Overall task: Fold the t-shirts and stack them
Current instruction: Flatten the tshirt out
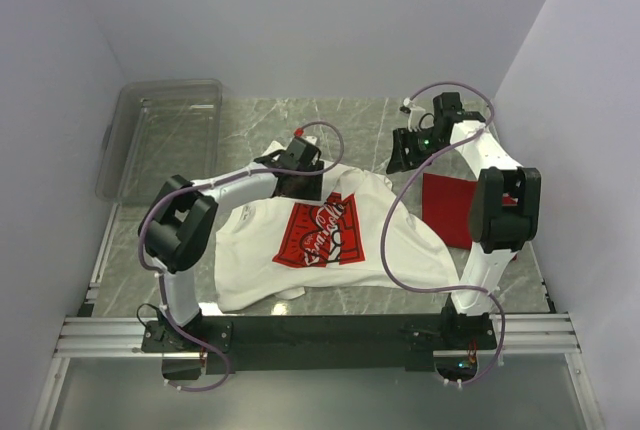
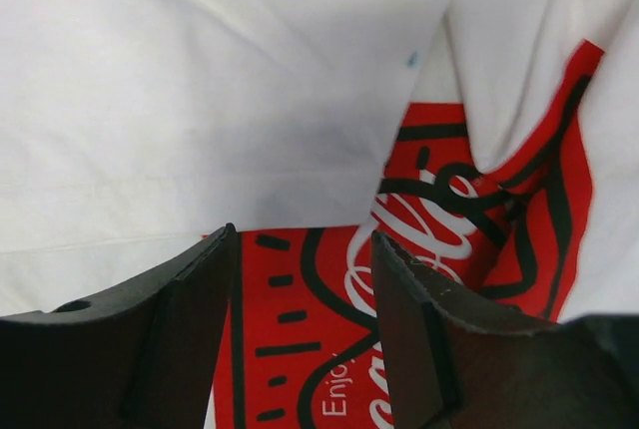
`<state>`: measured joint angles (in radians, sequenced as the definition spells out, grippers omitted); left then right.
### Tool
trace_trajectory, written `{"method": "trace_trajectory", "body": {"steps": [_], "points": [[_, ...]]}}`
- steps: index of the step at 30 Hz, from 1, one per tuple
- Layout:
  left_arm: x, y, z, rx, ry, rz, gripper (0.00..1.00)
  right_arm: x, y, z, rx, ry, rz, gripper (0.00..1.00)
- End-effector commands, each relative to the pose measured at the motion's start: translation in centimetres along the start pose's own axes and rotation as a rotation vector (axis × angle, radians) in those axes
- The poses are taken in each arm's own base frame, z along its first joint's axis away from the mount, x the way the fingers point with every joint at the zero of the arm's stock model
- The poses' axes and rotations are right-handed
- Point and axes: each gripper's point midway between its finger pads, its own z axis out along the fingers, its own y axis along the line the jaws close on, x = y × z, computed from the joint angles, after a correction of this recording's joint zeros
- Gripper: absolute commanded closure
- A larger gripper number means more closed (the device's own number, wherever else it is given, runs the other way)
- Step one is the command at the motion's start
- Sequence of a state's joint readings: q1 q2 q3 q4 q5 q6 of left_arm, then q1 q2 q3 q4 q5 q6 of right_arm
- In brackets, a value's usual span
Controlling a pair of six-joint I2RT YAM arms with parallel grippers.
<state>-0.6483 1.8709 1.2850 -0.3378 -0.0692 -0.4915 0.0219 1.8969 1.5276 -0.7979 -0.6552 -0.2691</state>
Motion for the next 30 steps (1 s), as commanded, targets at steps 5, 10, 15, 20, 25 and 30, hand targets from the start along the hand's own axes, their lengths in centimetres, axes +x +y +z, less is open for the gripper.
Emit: {"method": "trace_trajectory", "body": {"steps": [5,10,15,20,25,30], "points": [[-4.2,6.4,-1.9,-0.181,-0.118,-0.132,0.41,-1.0,1.0,-0.6,-0.022,-0.058,-0.029,0.37],[-5.0,9.7,-2.5,-0.165,-0.102,-0.208,0.50,-0.6,1.1,-0.2,-0.038,-0.045,-0.023,0.37],[-4.5,11.9,-2.1,-0.203,-0.068,-0.242,0.53,-0.7,1.2,-0.3,-0.037,-0.049,-0.026,0.37],[-4.0,13.1,-1.7,-0.206,-0.034,-0.260,0.58,-0.8,1.1,-0.3,-0.036,-0.051,-0.024,0.37],[-2.8,13.0,-1.0,-0.192,0.015,-0.255,0.60,-0.7,1.0,-0.3,-0.032,-0.047,-0.021,0.37],[-2.0,13.5,-0.2,-0.204,0.040,-0.263,0.60,-0.6,0.9,-0.2,-0.031,-0.044,-0.020,0.37]]}}
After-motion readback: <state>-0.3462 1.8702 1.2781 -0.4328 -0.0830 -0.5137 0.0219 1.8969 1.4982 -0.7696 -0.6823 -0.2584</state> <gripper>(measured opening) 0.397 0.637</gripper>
